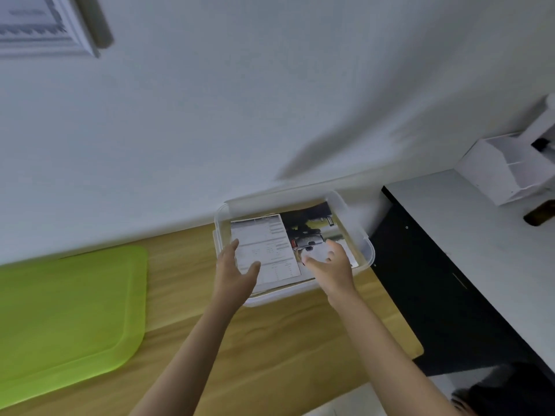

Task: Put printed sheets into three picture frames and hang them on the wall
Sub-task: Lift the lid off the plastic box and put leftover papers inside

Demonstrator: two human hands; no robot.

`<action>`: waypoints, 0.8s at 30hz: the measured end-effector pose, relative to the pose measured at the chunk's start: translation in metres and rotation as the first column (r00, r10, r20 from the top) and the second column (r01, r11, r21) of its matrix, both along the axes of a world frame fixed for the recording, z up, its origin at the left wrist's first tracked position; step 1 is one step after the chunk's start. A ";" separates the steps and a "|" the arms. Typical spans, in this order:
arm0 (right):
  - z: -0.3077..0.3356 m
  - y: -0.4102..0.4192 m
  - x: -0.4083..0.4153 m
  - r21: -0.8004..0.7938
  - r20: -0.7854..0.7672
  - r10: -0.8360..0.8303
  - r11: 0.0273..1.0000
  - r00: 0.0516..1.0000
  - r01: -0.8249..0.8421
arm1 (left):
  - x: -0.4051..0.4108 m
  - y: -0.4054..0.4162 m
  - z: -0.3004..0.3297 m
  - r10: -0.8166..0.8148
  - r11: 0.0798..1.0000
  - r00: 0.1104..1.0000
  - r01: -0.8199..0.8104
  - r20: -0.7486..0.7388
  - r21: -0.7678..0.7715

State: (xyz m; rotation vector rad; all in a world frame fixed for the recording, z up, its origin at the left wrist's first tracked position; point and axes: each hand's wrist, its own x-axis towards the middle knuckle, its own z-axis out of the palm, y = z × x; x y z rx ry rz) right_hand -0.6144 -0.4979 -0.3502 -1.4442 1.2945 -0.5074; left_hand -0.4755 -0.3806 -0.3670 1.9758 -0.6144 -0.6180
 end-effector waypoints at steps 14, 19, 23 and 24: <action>-0.023 0.171 0.042 0.114 0.169 0.292 0.943 0.941 -0.313 | 0.011 0.195 -0.023 0.371 0.922 0.928 -0.372 0.030 0.105; -0.035 0.204 0.090 0.093 0.116 0.339 0.932 0.934 -0.350 | 0.062 0.264 -0.037 0.482 0.865 0.876 -0.477 0.006 0.155; -0.047 0.222 0.140 0.065 0.035 0.356 0.932 0.934 -0.358 | 0.124 0.316 -0.045 0.548 0.817 0.836 -0.542 0.028 0.199; -0.050 0.227 0.153 0.051 0.011 0.356 0.933 0.934 -0.356 | 0.141 0.329 -0.047 0.565 0.801 0.824 -0.560 0.042 0.212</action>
